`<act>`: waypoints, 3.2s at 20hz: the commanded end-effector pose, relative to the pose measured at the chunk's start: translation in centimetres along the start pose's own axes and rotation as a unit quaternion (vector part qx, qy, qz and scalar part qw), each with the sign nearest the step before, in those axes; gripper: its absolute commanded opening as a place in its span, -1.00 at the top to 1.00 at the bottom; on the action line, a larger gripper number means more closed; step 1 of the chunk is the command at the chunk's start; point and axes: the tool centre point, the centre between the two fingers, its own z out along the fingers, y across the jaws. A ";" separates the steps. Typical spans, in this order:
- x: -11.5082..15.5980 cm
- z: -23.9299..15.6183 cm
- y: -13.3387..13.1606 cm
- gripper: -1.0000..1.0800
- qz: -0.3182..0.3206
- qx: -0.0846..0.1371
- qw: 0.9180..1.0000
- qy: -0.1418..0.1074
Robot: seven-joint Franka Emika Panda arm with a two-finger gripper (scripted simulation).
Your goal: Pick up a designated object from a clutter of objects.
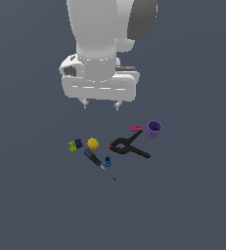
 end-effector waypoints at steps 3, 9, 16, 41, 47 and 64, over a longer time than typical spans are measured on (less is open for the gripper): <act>0.0 -0.1 0.0 -0.23 0.002 0.001 1.000 0.001; 0.1 -0.6 0.1 -0.23 0.014 0.009 1.000 0.007; 0.0 -0.2 -0.4 -0.23 0.017 0.016 1.000 0.004; -3.9 7.5 -11.3 -0.23 0.145 0.193 0.968 -0.074; -5.4 9.6 -14.1 -0.23 0.196 0.236 0.946 -0.101; -10.0 15.1 -19.7 -0.23 0.358 0.314 0.861 -0.177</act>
